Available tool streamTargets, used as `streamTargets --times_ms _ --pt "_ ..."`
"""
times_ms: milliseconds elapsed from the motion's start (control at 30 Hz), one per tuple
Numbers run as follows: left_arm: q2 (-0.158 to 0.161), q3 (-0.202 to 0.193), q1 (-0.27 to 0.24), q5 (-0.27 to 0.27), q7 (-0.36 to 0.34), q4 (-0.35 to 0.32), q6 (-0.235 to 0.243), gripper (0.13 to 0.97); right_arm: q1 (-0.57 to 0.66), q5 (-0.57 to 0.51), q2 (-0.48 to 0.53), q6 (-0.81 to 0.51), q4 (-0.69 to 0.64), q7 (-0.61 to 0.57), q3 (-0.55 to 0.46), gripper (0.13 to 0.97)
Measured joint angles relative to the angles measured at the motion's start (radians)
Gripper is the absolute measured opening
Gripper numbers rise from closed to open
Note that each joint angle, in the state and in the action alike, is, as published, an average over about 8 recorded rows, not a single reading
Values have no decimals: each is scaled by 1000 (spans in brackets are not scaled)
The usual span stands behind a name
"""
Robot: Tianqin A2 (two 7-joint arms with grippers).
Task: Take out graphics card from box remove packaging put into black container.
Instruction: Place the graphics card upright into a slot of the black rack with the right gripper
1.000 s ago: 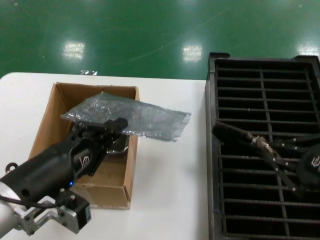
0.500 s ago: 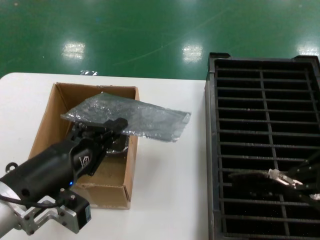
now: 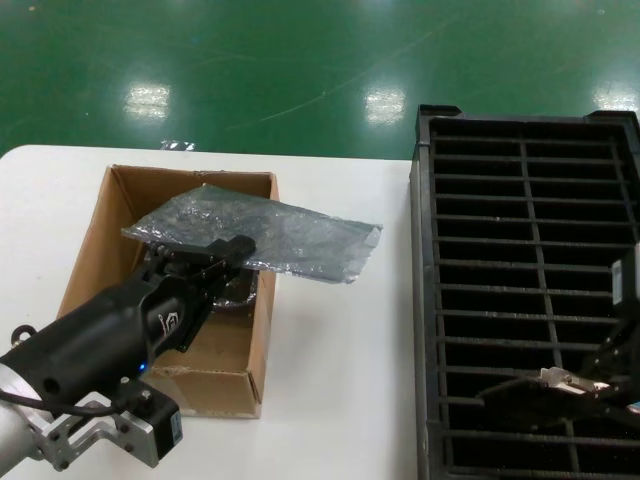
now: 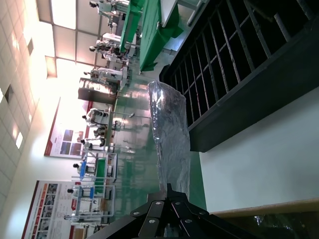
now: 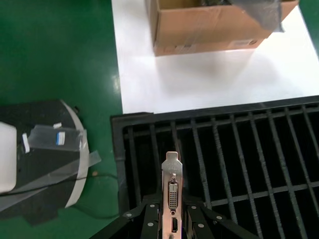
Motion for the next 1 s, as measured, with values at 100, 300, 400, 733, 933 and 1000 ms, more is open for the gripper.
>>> streamTargets --times_ms 100,300,400,733,933,1000 --pt "0 0 0 0 0 0 0 139 39 -1 -14 -1 -18 -3 -55 191" --pt "0 0 0 0 0 0 0 139 67 -16 -44 -2 -45 -11 -109 191" --pt "0 0 0 0 0 0 0 139 62 -27 -56 -2 -57 -16 -114 191" --pt "0 0 0 0 0 0 0 139 39 -62 -84 -2 -90 -48 -108 191" --pt "0 0 0 0 0 0 0 139 50 -75 -92 -2 -106 -51 -131 191" --pt "0 0 0 0 0 0 0 139 58 -77 -95 -2 -111 -50 -145 191"
